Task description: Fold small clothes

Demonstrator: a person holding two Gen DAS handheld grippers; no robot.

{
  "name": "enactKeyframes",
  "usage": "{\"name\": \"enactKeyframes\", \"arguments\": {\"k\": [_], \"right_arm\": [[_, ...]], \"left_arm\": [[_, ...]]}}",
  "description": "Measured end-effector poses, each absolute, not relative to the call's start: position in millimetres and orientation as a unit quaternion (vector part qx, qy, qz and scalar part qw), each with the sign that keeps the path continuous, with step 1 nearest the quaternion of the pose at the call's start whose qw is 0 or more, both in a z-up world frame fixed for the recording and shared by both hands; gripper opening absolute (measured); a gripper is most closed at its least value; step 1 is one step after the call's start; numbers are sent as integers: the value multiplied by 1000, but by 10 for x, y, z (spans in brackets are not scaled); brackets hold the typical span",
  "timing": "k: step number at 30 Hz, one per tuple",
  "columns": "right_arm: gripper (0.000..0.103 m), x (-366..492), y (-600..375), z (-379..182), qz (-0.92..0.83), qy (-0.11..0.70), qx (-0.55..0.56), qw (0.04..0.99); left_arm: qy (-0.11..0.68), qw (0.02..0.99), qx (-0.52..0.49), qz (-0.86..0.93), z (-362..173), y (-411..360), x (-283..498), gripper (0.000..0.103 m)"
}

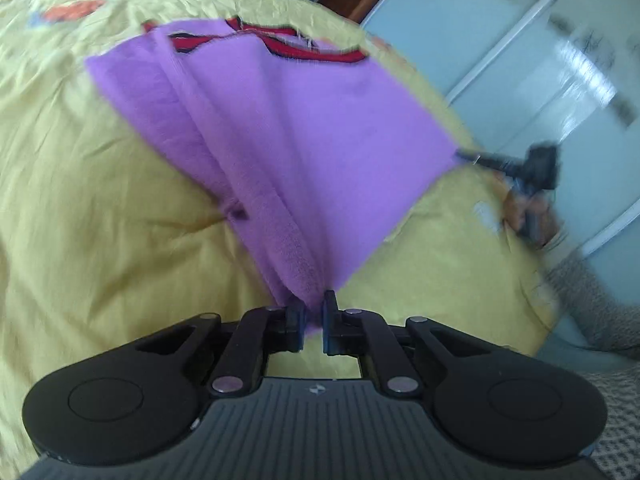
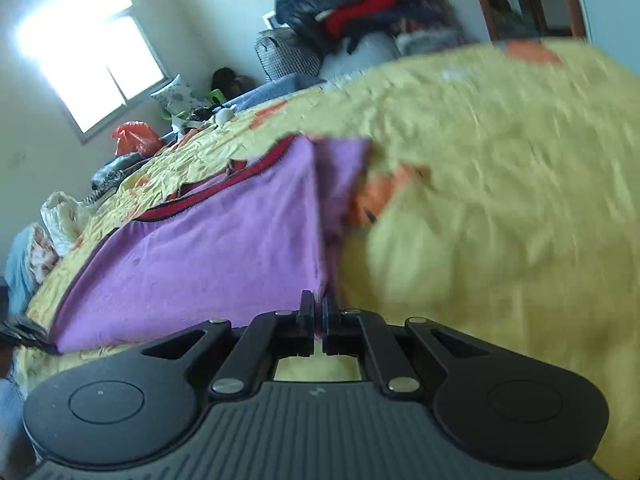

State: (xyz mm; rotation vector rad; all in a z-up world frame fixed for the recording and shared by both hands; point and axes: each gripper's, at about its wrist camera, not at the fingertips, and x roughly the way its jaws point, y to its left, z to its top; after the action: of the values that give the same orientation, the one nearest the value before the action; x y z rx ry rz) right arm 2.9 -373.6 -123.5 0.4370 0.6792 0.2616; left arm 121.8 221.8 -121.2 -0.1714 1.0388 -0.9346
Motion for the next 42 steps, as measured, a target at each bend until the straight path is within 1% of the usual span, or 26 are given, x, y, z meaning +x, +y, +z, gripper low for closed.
{"name": "enactKeyframes", "arguments": {"k": [2,5,8,9,10,11,12,13,14,15,17,18,19,20,21,22,25,29,30,32,34,36,37,39,41,42], "right_arm": [[3,5,-3720,-1163,133,322,214,913],[3,72,-3695,-1129,127,340,200,910],[3,118,-3731,-1216,114,368,191,903],[4,101,-3760,-1236,117,368,196,901],[7,76,-3774,-1213,109,360,197,906],[7,47,-3779,-1168,97,349,198,911],[21,16,-3787,-1124,94,338,204,914],[55,13,-3786,-1093,108,335,211,912],[74,23,-3765,-1077,117,332,209,912],[88,13,-3718,-1063,114,326,196,918],[86,4,-3598,-1054,121,318,165,926],[85,7,-3555,-1059,122,314,162,927],[82,30,-3505,-1071,129,314,158,927],[75,49,-3455,-1089,138,314,154,927],[32,64,-3404,-1111,140,314,149,927],[2,97,-3367,-1138,139,325,149,924],[2,96,-3377,-1076,158,309,180,920],[2,71,-3574,-770,197,270,232,914],[2,80,-3616,-718,202,270,226,914],[2,130,-3684,-744,181,293,199,917],[2,172,-3773,-942,161,338,189,908],[2,114,-3806,-1108,148,360,176,904],[2,76,-3841,-1151,147,359,186,903],[5,9,-3893,-1157,159,347,206,901],[28,-7,-3901,-1115,136,347,197,907],[61,-12,-3916,-1095,120,348,196,909]], "left_arm": [[464,778,-83,-415,-1138,2328,1189,7],[456,751,-113,-464,-1070,2382,1079,3],[452,745,-92,-481,-1017,2321,869,3],[448,752,-96,-475,-986,2320,839,3],[439,765,-102,-460,-941,2326,837,4],[433,778,-117,-439,-908,2343,858,8],[429,782,-142,-429,-899,2379,865,21],[426,788,-165,-413,-906,2393,894,45],[429,797,-181,-386,-909,2373,929,57],[429,806,-178,-366,-915,2334,946,64],[449,815,-166,-325,-978,2226,971,43],[459,812,-170,-319,-1034,2185,971,17],[464,814,-172,-303,-1089,2147,969,9],[466,818,-175,-287,-1140,2128,969,7],[462,818,-187,-286,-1172,2131,965,5],[451,819,-202,-291,-1170,2163,959,5],[403,806,-251,-354,-1002,2303,993,5],[348,783,-194,-477,-529,2350,1066,4],[352,770,-171,-503,-457,2331,1064,4],[402,728,-132,-540,-514,2265,1118,4],[448,715,-90,-530,-708,2209,1091,4],[488,706,-54,-510,-931,2190,1030,4],[499,707,-49,-499,-1012,2213,993,1],[505,702,-54,-498,-1066,2275,898,1],[502,704,-49,-501,-1020,2307,766,1],[495,706,-51,-504,-995,2315,732,1]]}}
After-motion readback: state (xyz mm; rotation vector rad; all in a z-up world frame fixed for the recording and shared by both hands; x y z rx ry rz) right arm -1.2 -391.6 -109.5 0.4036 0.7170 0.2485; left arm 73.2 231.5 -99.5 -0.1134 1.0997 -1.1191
